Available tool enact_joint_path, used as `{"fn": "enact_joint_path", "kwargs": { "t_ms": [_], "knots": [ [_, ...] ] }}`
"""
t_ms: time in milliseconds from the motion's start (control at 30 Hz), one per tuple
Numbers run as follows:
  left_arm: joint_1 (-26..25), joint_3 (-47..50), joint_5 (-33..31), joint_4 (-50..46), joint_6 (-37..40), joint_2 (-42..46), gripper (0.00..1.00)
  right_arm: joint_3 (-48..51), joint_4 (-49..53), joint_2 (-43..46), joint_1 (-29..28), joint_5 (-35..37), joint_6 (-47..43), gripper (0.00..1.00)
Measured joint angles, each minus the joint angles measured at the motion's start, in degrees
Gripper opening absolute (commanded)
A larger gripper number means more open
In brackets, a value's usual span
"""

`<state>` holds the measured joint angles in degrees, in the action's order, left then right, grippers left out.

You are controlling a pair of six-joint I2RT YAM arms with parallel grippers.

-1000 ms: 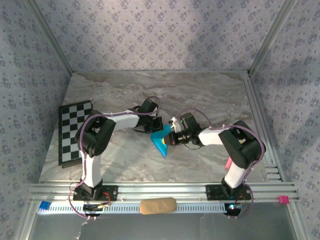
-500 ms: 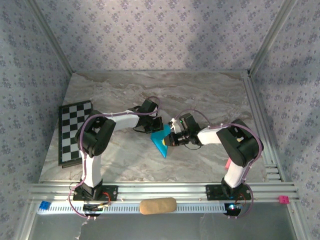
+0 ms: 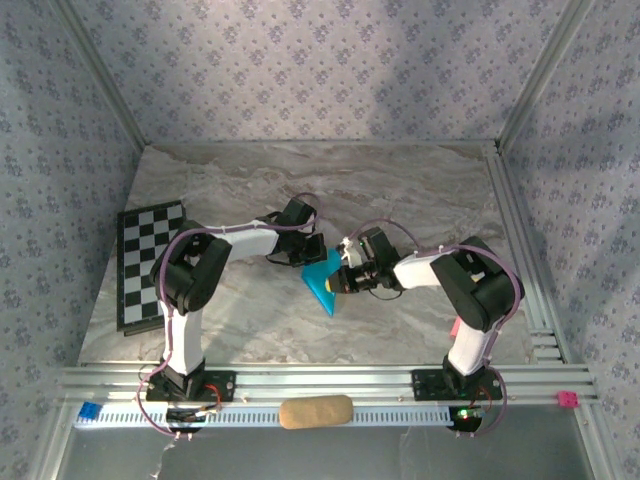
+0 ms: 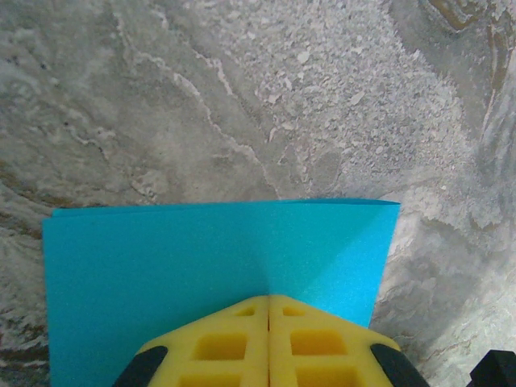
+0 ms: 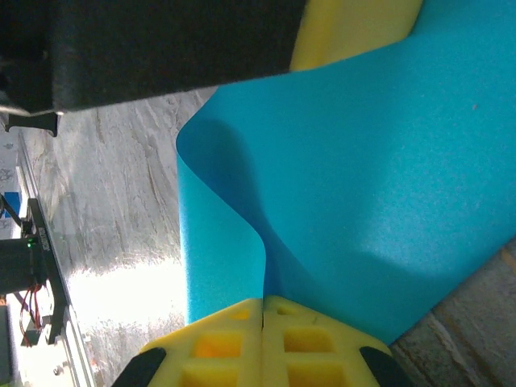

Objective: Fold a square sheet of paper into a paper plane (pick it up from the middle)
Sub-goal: Third fold the triangle at the center of the table.

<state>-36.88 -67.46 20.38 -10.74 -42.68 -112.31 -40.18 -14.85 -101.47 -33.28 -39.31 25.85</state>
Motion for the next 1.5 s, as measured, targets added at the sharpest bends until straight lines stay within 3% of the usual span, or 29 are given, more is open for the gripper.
{"fn": "enact_joint_path", "kwargs": {
  "t_ms": [533, 967, 1200, 1300, 1500],
  "knots": [
    [0.0, 0.0, 0.0, 0.0, -0.2, 0.0, 0.1, -1.2, 2.0, -0.5, 0.0, -0.3, -0.8, 0.0],
    [-0.3, -1.0, -0.9, -1.6, 0.0, 0.4, 0.26, -1.7, 3.1, -0.7, 0.0, -0.6, -2.9, 0.0],
    [0.2, 2.7, -5.5, -2.1, -1.4, 8.3, 0.28, -1.8, 3.1, -0.9, 0.3, -1.2, -3.3, 0.0],
    [0.6, 6.7, -6.4, -1.0, -2.8, 13.1, 0.27, -1.8, 3.1, -0.9, 0.3, -1.3, -3.4, 0.0],
    [1.0, 16.4, -6.1, 3.9, -6.8, 22.1, 0.11, -1.8, 3.4, -0.9, 0.6, -1.5, -3.9, 0.0]
  ]
}}
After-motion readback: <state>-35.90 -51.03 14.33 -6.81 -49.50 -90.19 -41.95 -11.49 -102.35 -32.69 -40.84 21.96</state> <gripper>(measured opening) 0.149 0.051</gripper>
